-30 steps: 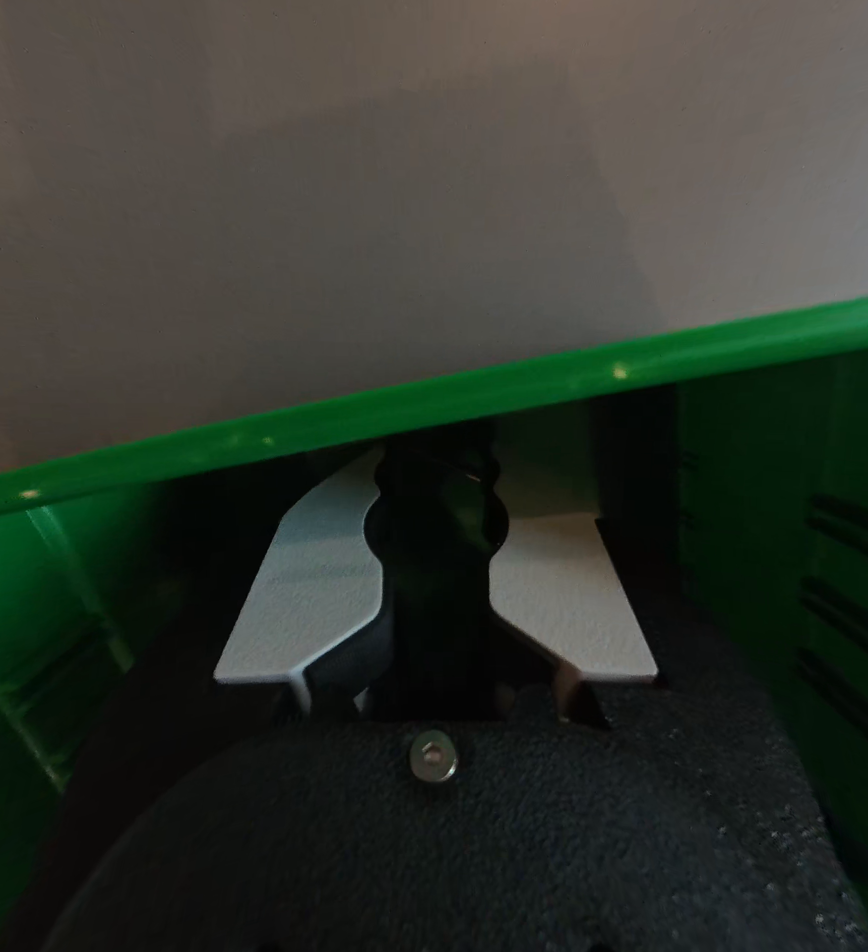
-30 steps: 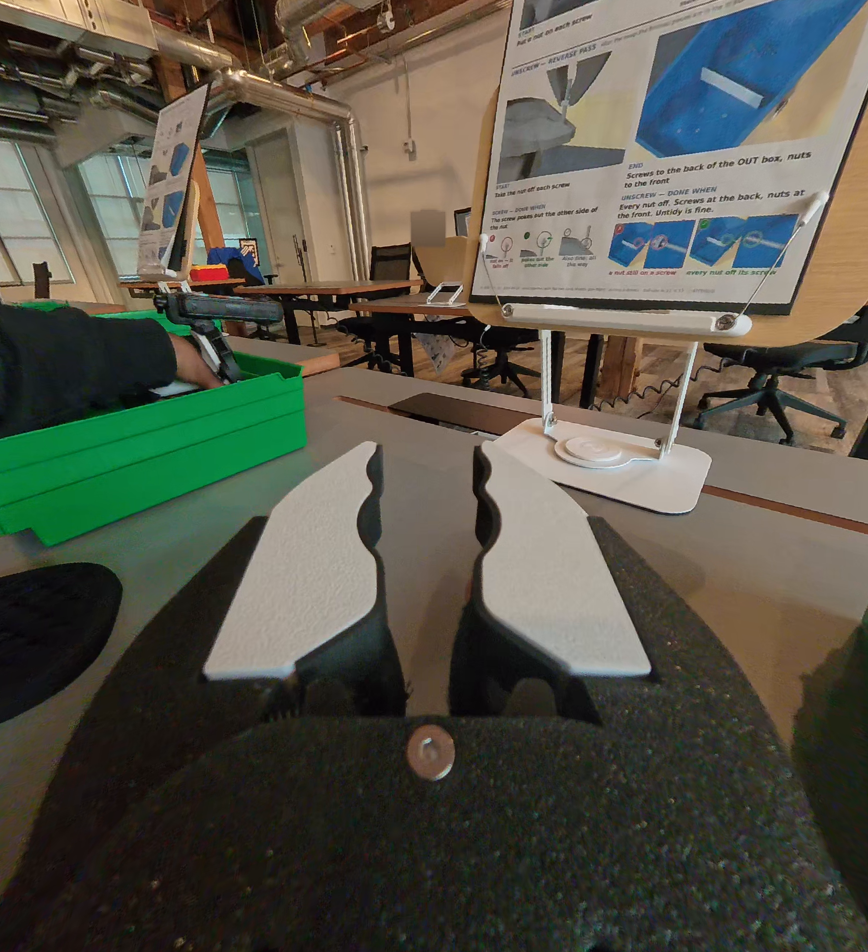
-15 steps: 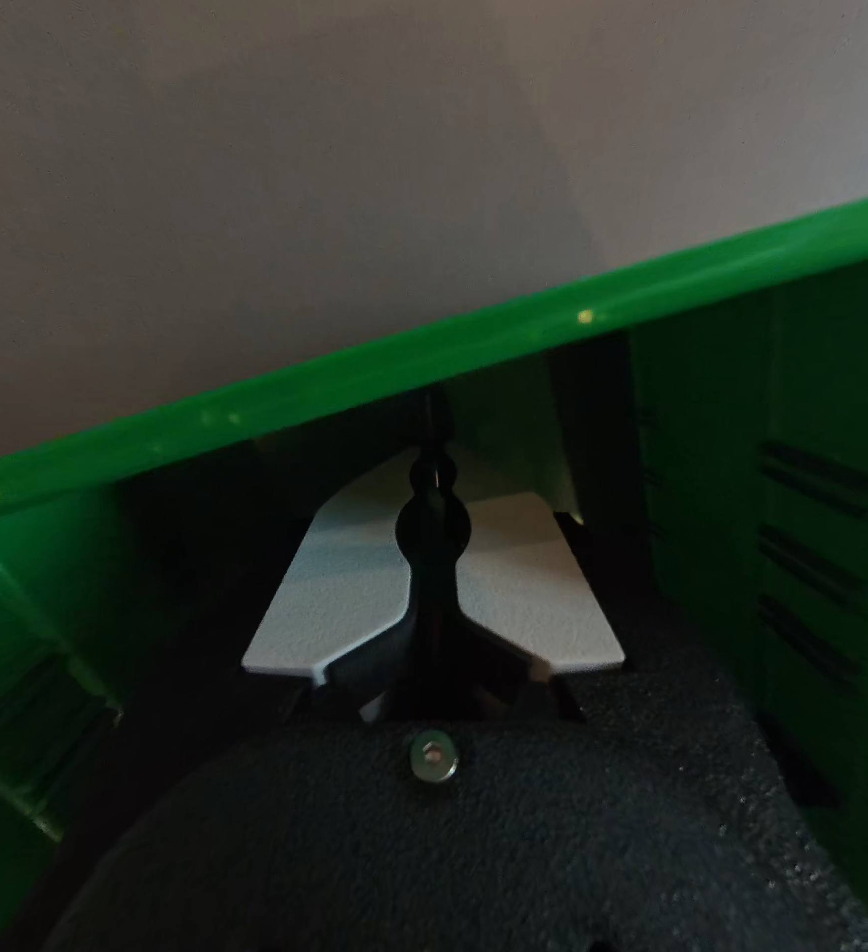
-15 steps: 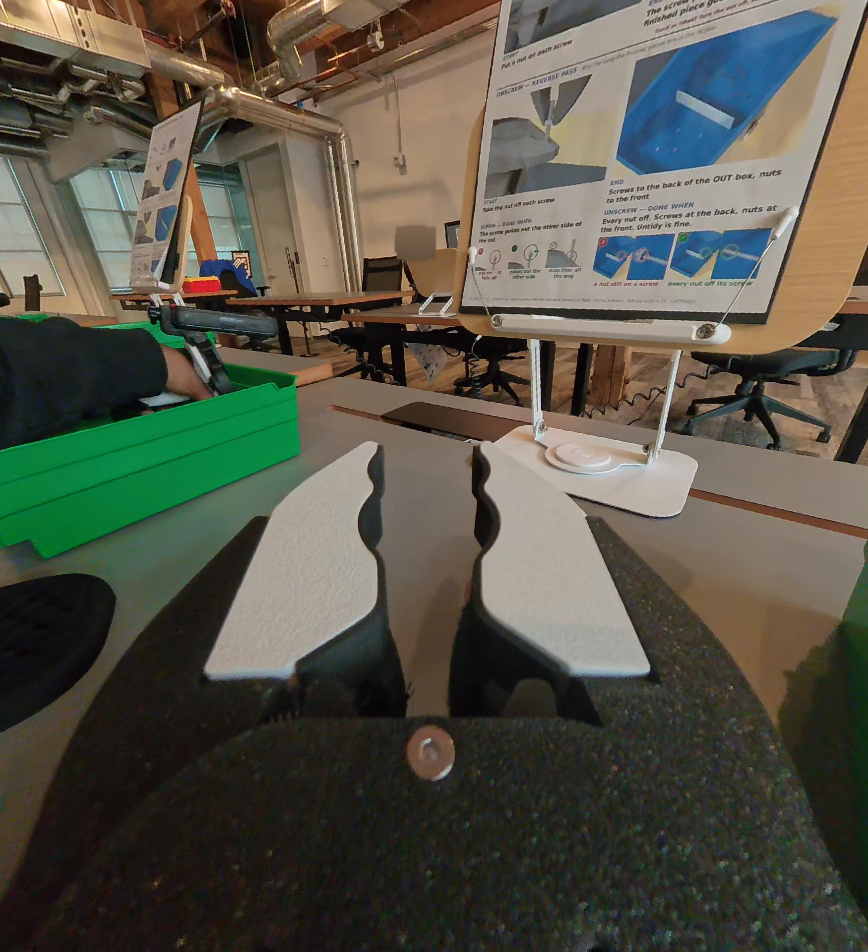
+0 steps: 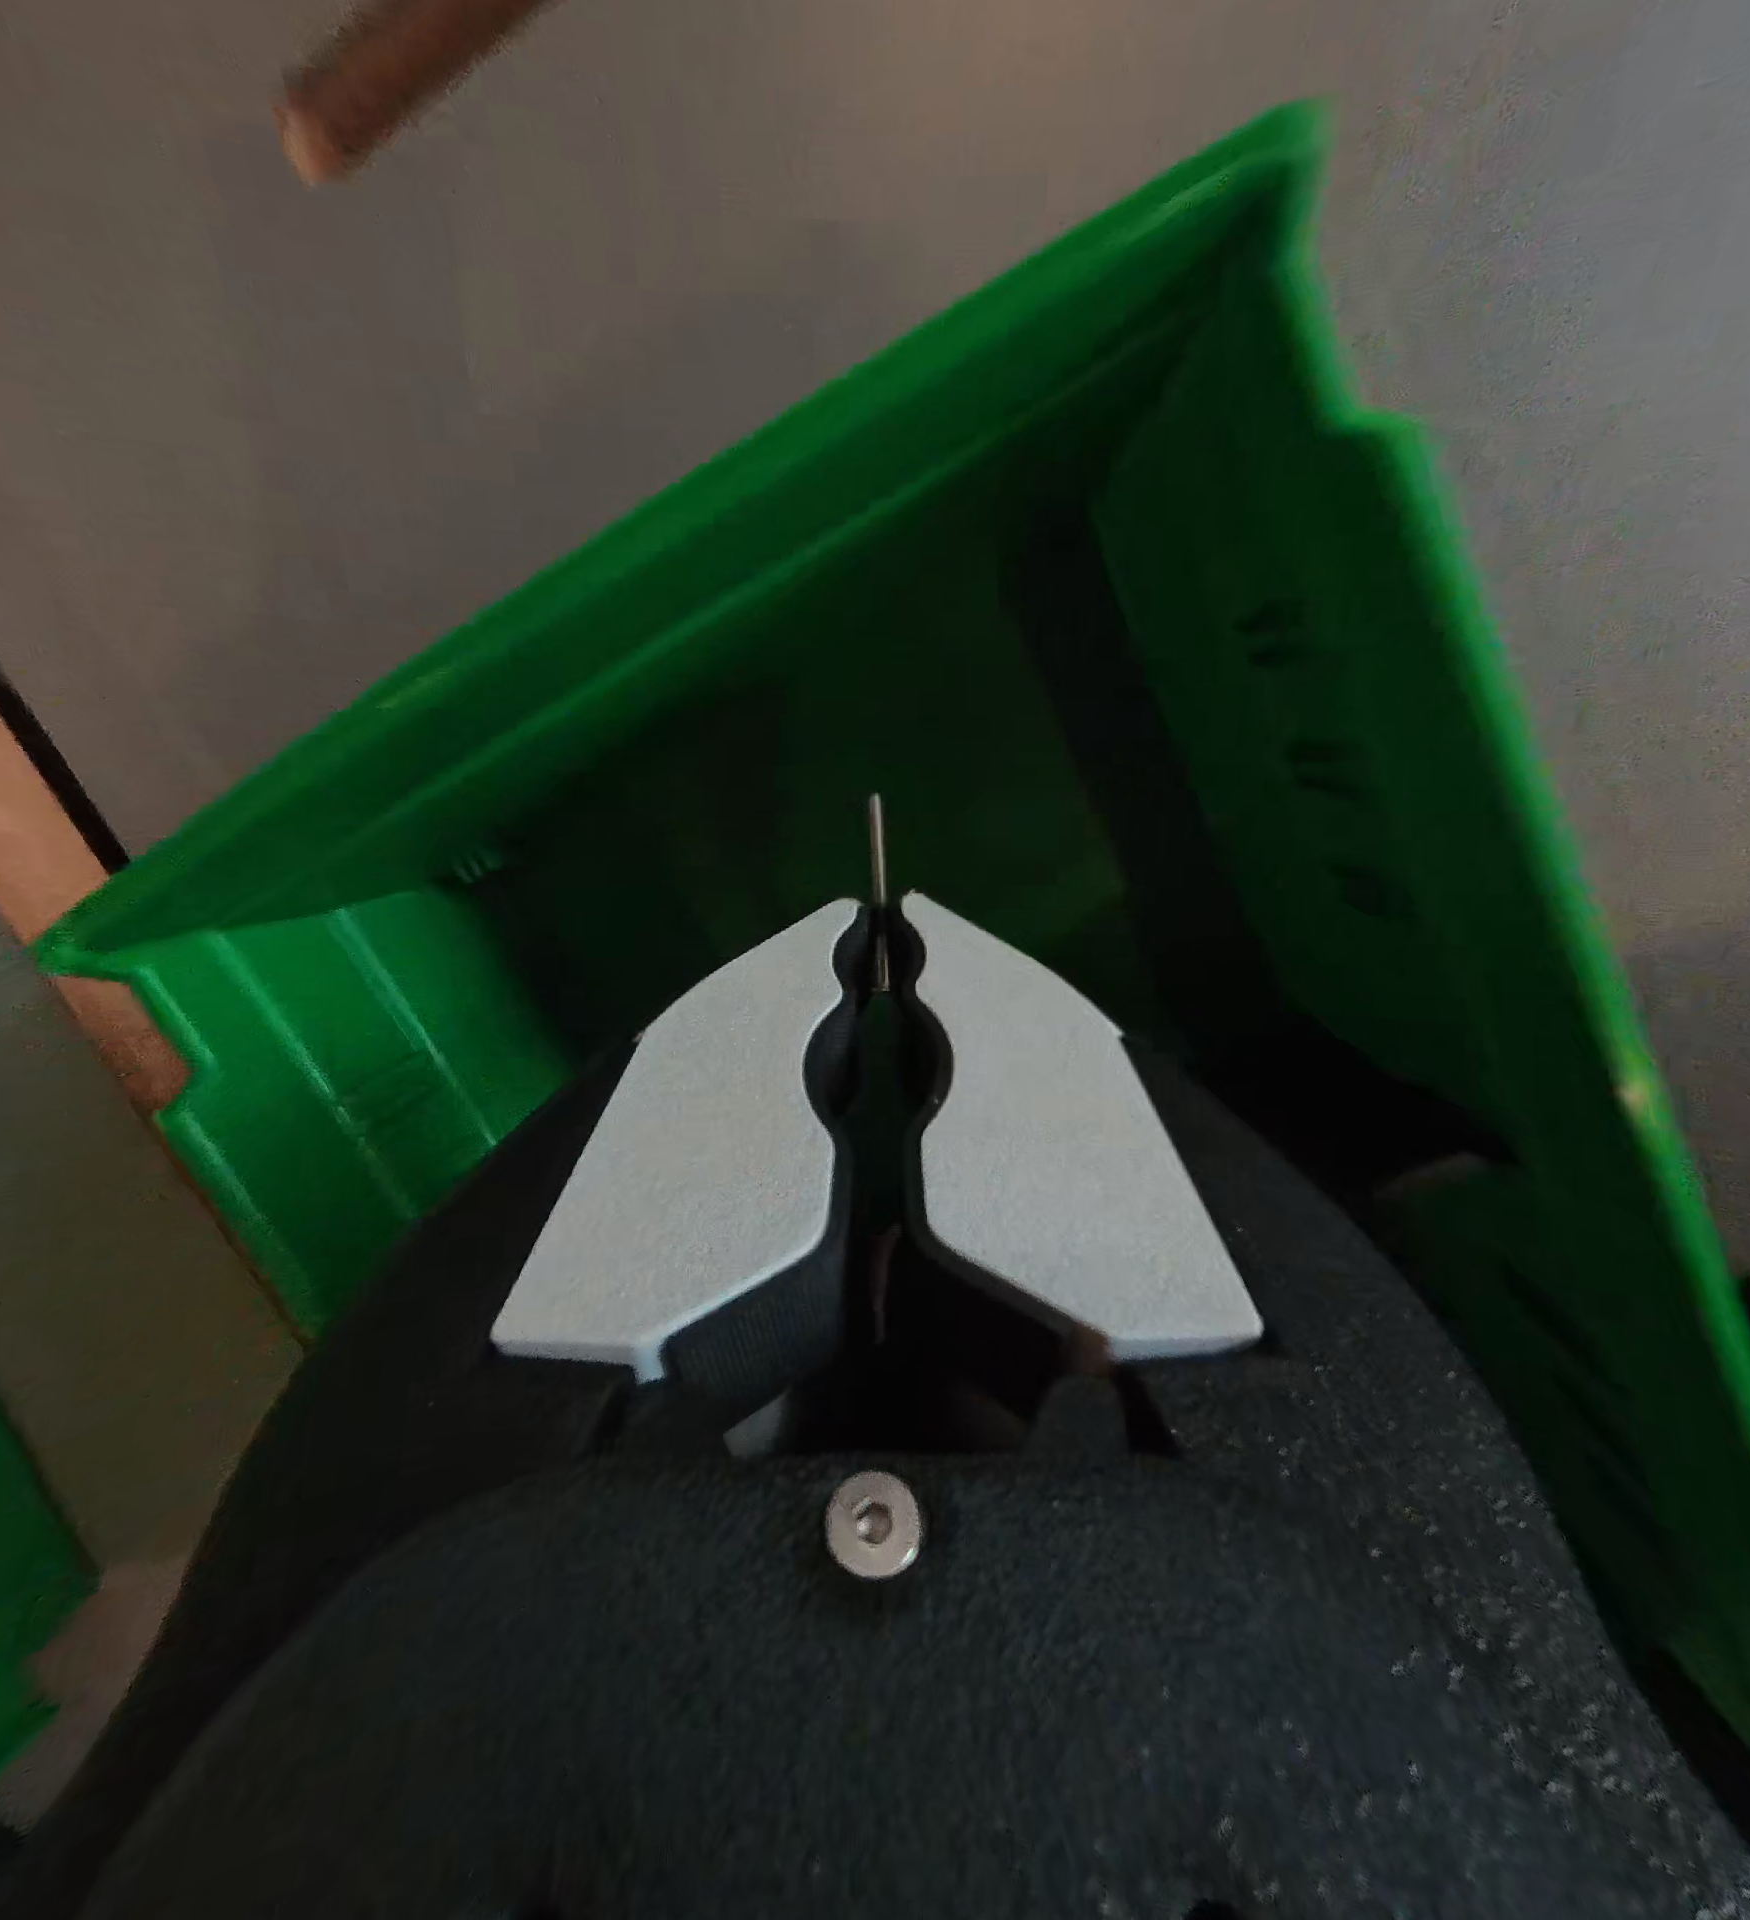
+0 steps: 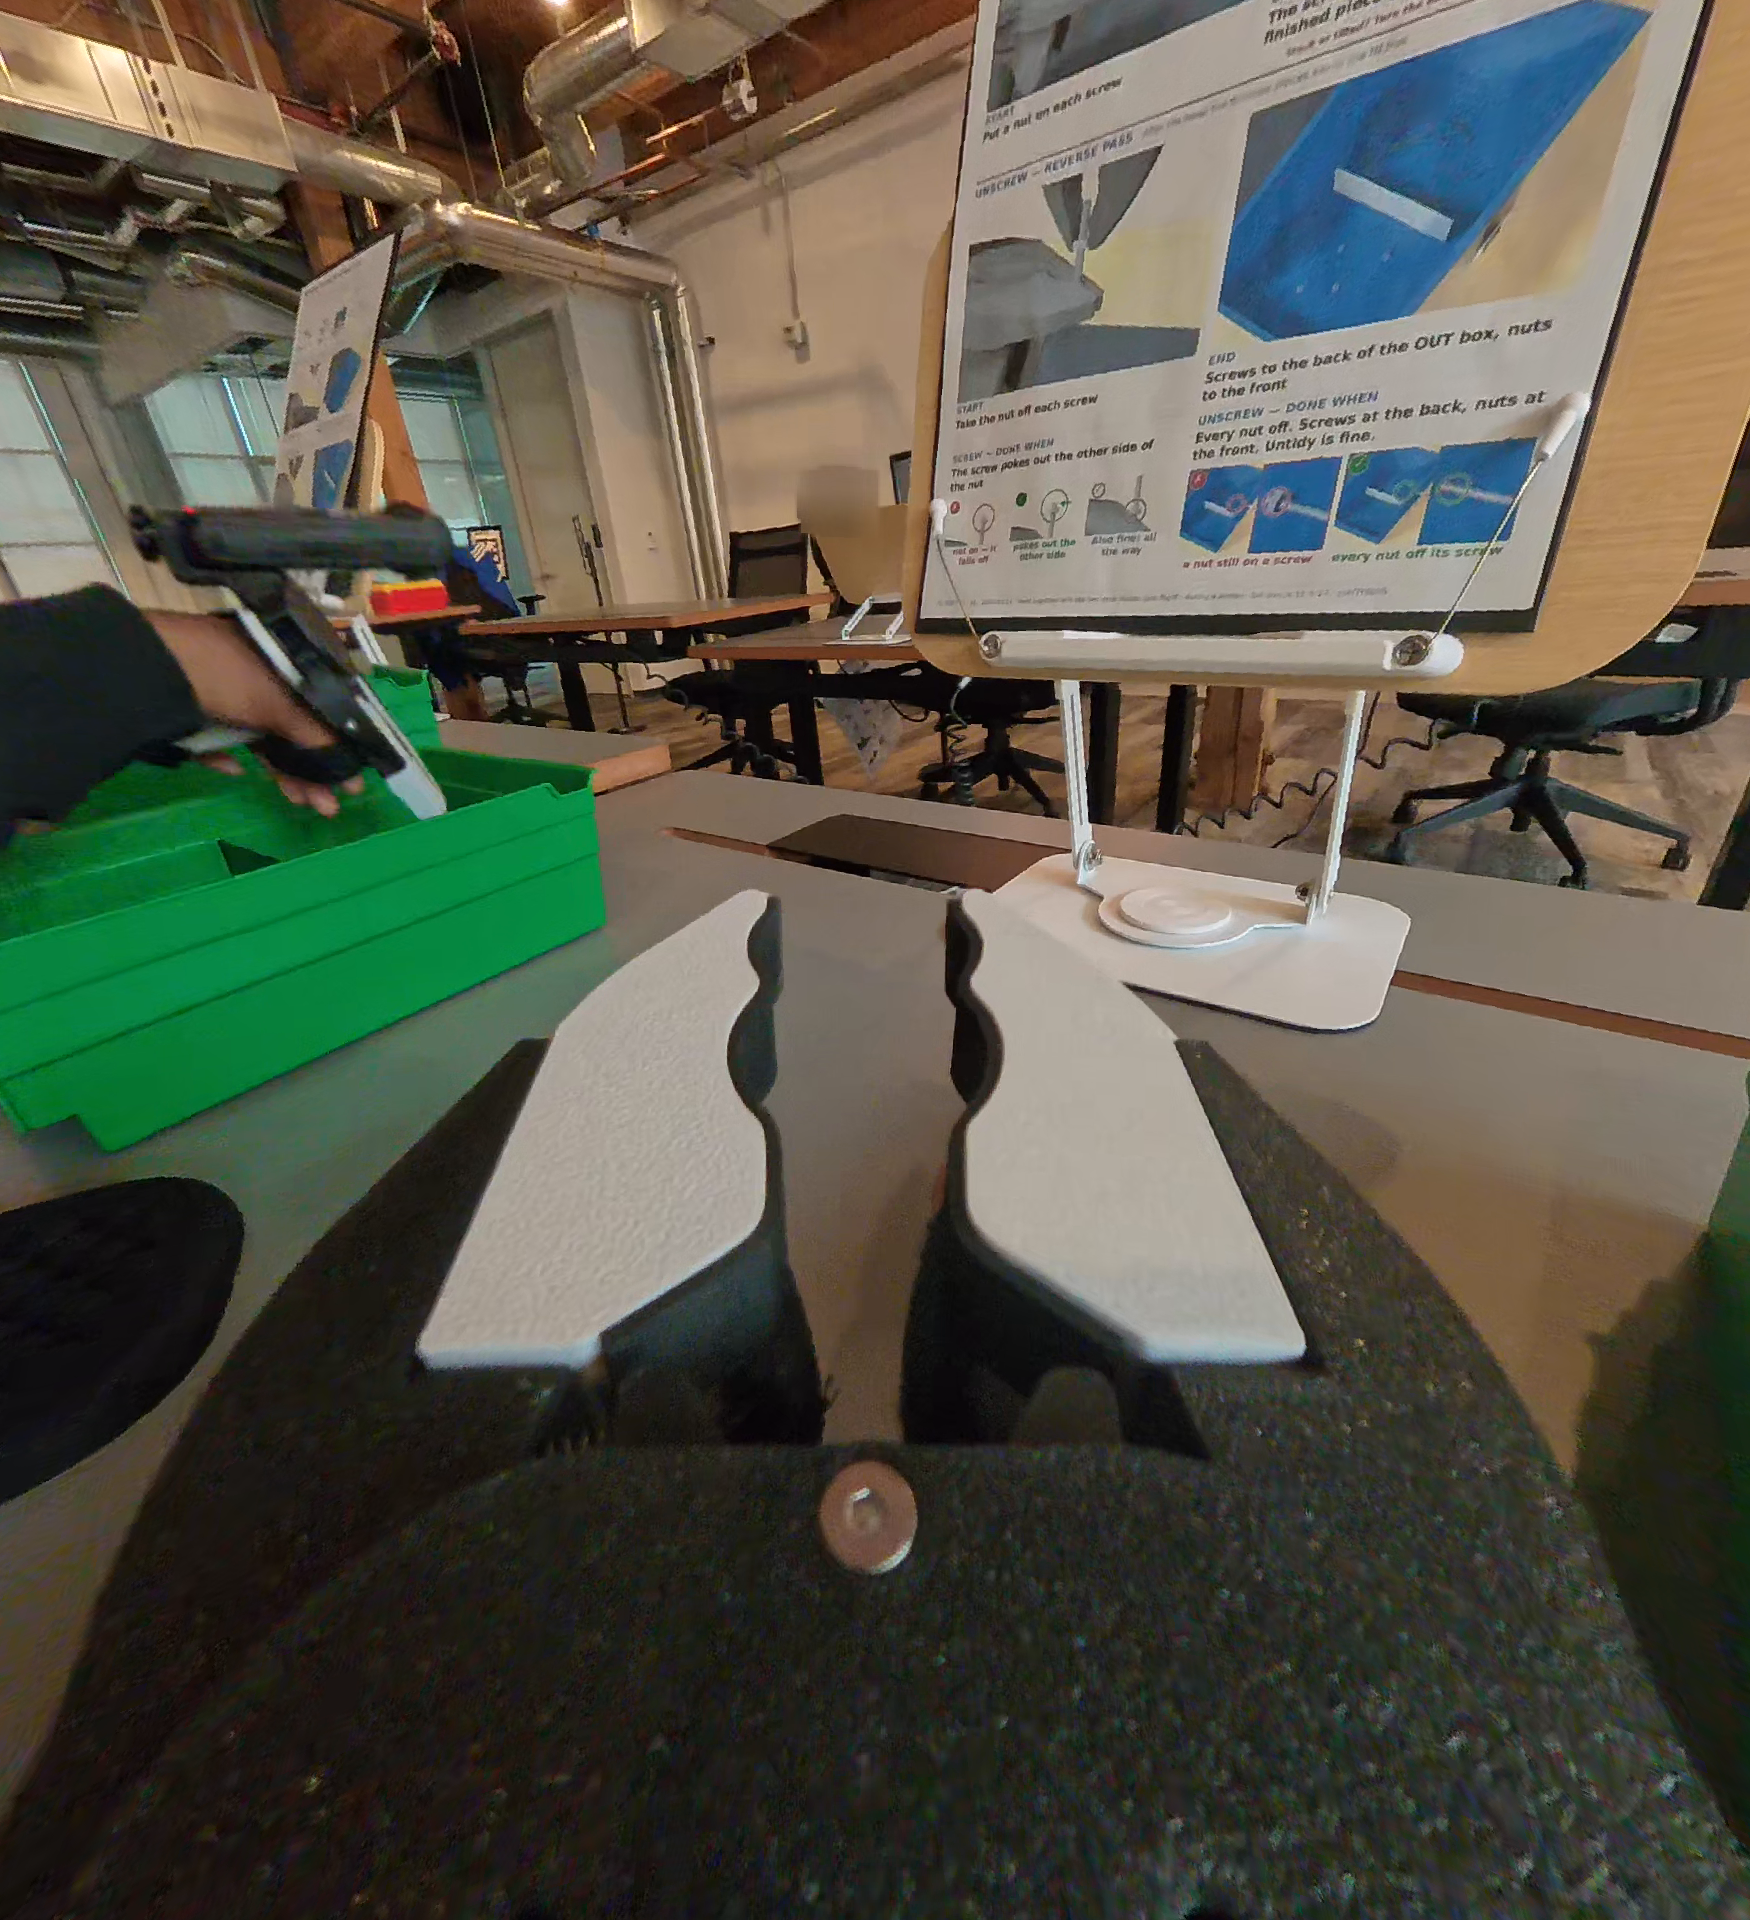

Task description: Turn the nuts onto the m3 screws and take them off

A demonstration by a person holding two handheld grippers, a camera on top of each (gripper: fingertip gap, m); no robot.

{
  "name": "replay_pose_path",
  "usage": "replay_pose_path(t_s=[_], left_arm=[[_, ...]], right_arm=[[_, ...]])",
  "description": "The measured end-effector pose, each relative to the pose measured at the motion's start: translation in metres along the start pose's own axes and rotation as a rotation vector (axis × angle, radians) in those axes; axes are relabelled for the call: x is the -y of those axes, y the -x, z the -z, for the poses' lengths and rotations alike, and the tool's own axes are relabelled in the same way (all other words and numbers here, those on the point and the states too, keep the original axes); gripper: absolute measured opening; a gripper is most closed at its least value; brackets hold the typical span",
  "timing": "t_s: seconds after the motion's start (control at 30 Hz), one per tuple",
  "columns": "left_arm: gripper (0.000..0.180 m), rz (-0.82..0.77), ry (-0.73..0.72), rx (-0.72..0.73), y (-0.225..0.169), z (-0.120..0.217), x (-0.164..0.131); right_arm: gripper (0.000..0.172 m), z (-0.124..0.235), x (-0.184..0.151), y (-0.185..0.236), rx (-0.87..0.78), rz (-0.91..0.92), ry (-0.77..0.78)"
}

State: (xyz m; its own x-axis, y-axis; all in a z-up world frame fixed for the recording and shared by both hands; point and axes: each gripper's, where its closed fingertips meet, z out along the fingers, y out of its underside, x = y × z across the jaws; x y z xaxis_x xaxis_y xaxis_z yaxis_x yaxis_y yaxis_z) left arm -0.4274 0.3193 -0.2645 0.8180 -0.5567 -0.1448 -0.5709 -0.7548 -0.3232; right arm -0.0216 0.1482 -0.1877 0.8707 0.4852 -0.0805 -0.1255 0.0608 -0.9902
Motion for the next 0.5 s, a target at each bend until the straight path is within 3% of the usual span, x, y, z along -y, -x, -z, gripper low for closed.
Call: replay_pose_path(t_s=[0.13, 0.27, 0.5], left_arm=[[0.002, -0.126, -0.149, -0.044, -0.048, 0.04, 0.019], [0.002, -0.28, -0.245, -0.149, -0.123, 0.063, 0.025], [0.002, -0.513, -0.251, -0.252, -0.237, 0.054, 0.004]], right_arm=[[0.029, 0.0, 0.0, 0.001, 0.008, -0.006, -0.001], [0.029, -0.001, -0.001, 0.002, 0.013, -0.004, 0.005], [0.028, -0.002, -0.006, 0.001, 0.016, -0.032, 0.02]])
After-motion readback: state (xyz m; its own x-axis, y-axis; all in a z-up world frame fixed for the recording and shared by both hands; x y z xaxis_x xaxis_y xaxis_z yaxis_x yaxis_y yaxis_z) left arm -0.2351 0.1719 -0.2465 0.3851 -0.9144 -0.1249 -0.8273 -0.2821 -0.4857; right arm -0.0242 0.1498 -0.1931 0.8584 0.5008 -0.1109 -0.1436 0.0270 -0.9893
